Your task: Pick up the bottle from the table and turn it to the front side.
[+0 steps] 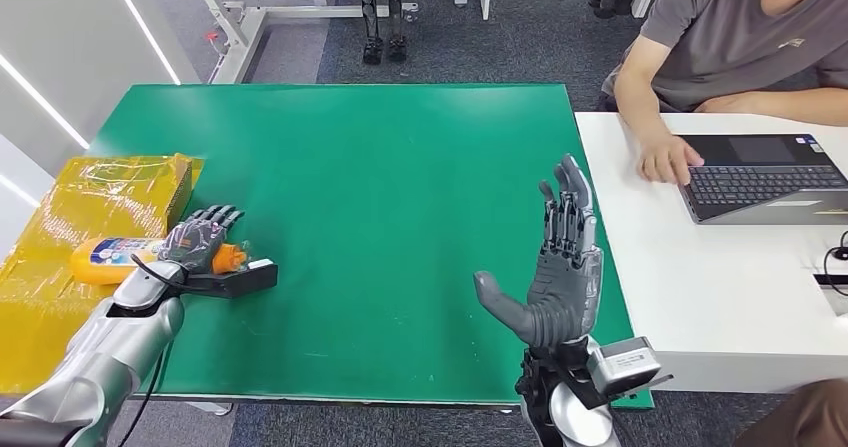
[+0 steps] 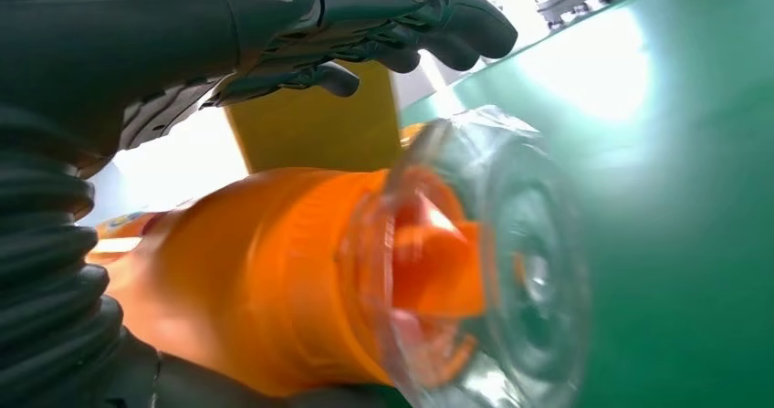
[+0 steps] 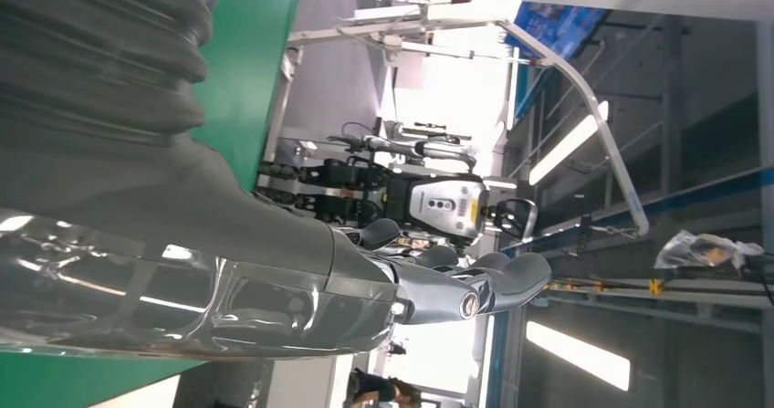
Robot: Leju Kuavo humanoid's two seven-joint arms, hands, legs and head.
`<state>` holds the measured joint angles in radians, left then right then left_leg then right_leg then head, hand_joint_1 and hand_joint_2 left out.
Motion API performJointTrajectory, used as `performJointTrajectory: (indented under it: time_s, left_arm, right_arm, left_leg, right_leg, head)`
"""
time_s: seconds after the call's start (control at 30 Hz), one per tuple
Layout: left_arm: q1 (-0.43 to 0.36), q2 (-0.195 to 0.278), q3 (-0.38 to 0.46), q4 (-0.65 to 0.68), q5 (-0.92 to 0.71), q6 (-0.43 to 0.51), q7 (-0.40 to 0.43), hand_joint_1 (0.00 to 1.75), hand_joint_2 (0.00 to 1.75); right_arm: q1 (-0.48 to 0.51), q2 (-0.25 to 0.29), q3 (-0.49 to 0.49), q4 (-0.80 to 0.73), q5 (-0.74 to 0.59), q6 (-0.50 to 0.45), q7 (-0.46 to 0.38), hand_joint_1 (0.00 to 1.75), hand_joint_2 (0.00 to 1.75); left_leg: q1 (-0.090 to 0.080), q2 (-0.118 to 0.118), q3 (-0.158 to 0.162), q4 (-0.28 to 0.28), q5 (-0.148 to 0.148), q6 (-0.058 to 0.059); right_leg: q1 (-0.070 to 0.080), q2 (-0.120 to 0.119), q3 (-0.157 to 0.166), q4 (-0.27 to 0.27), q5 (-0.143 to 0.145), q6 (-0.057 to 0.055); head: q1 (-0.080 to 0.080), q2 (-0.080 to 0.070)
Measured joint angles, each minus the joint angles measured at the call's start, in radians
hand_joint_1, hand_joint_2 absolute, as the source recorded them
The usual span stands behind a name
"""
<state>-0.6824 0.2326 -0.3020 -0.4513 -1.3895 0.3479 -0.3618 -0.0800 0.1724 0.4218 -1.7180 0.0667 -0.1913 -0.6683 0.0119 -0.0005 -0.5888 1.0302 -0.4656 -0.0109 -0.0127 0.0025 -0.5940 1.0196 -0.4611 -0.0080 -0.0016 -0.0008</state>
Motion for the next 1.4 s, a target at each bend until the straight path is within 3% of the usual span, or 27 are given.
performJointTrajectory:
  time_s: [0.3,0.7,0.87,1.07,1.4]
  left_arm:
    - [0.050,0.055,0.034,-0.031,0.058,0.084,0.015,0.00,1.75]
    - [0.230,0.122,0.142,-0.325,0.103,0.098,0.032,0.00,1.75]
    - [0.291,0.116,0.186,-0.493,0.152,0.088,0.004,0.00,1.75]
    - [0.310,0.100,0.210,-0.619,0.258,0.081,-0.071,0.00,1.75]
    - [0.362,0.024,0.207,-0.842,0.514,0.030,-0.215,0.00,1.75]
  right_arm:
    - [0.009,0.000,-0.013,0.010,0.018,0.007,0.020,0.00,1.75]
    - [0.012,0.000,-0.025,0.022,0.029,0.024,0.033,0.00,1.75]
    - [0.012,0.000,-0.032,0.024,0.038,0.037,0.042,0.00,1.75]
    - [0.012,0.000,-0.038,0.035,0.038,0.050,0.043,0.00,1.75]
    - [0.013,0.000,-0.039,0.059,0.036,0.049,0.042,0.00,1.75]
  left_leg:
    - [0.000,0.001,-0.001,0.000,0.000,0.000]
    - [0.000,0.001,-0.001,0.000,0.000,0.000]
    - [0.000,0.001,-0.001,0.000,0.000,0.000]
    - [0.000,0.000,-0.001,0.000,0.000,0.000]
    - [0.000,0.000,-0.001,0.000,0.000,0.000]
  right_leg:
    - [0.000,0.002,-0.001,0.000,0.000,0.000]
    - [0.000,0.001,-0.002,0.000,0.000,0.000]
    - [0.000,0.001,-0.002,0.000,0.000,0.000]
    - [0.000,0.000,-0.002,0.000,0.000,0.000]
    - [0.000,0.001,-0.002,-0.001,0.000,0.000]
  head:
    - [0.000,0.000]
    - [0.000,0.000]
    - [0.000,0.000]
    - [0.000,0.000]
    - [0.000,0.000]
